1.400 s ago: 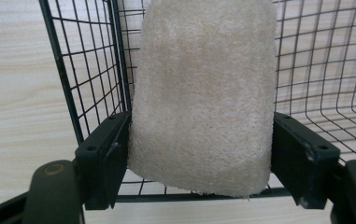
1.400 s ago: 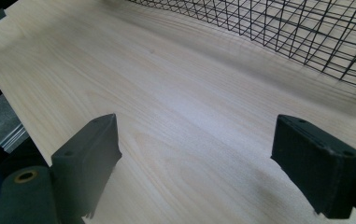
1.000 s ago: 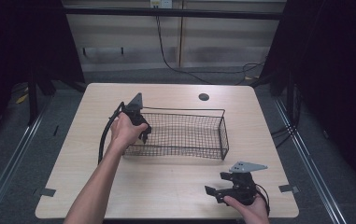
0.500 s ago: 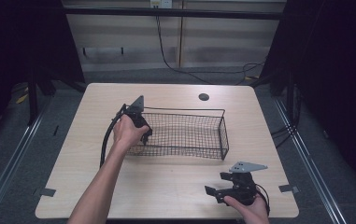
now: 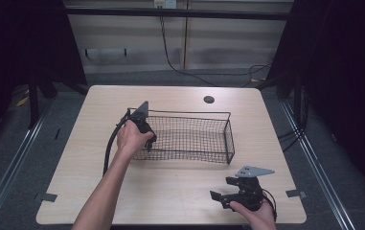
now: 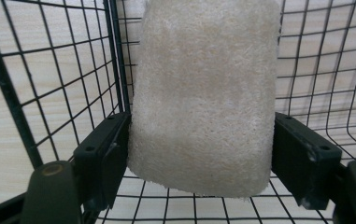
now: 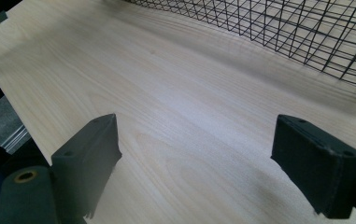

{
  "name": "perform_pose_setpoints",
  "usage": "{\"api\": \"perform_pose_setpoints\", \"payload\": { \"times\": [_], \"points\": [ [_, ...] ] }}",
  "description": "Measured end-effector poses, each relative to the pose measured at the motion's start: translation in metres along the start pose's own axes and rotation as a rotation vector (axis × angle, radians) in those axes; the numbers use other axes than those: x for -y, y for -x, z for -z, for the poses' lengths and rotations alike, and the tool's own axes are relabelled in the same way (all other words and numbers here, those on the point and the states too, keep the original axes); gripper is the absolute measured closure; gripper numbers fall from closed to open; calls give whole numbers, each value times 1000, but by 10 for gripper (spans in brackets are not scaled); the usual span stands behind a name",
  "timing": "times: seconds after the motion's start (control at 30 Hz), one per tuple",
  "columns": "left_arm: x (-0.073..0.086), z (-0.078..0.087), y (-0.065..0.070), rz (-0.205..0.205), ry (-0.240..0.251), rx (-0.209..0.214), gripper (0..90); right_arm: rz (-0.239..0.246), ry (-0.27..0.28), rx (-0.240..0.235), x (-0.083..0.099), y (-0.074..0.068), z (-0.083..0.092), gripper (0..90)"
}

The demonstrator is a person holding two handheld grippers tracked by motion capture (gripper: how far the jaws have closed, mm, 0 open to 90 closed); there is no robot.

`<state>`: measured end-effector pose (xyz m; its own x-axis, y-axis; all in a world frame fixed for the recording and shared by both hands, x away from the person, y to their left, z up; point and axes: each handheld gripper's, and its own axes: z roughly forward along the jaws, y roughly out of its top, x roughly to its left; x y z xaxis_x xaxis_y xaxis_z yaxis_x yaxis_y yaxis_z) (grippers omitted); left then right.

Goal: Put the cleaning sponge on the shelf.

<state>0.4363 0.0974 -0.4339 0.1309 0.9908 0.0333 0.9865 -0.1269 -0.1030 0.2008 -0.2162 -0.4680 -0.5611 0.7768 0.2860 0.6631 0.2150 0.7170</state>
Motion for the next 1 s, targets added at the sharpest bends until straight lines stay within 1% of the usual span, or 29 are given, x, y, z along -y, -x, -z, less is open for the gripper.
{"api": "perform_pose_setpoints", "payload": {
  "times": [0.07,0.1,0.13,0.37,0.4,0.47,0.6,0.7,0.73,0.83,0.87,0.97,1.0],
  "points": [
    [0,1,-1,-8,-5,13,249,3,0,0,0,0,0,146],
    [0,1,-2,-5,4,16,246,3,0,0,0,0,0,146],
    [0,2,-2,-14,3,23,243,1,0,0,0,0,0,146],
    [1,5,-4,-20,14,48,215,-2,-2,4,0,0,0,146],
    [1,5,-4,-18,19,49,215,-1,-2,4,0,0,0,146],
    [1,6,-4,-28,14,54,215,2,-1,2,0,0,0,146],
    [1,7,-4,-37,19,62,208,1,-1,2,0,0,0,146],
    [2,9,-4,-30,31,56,208,3,-1,2,0,0,0,146],
    [2,10,-4,-39,33,68,203,4,-1,2,0,0,0,146],
    [3,12,-4,-38,42,77,193,4,-1,2,0,0,0,146],
    [3,14,-5,-48,47,93,188,3,-1,2,0,0,0,146],
    [4,16,-6,-52,57,105,187,3,-1,2,0,0,0,147],
    [5,18,-7,-54,60,117,187,4,-1,1,0,0,0,146]
  ]
}}
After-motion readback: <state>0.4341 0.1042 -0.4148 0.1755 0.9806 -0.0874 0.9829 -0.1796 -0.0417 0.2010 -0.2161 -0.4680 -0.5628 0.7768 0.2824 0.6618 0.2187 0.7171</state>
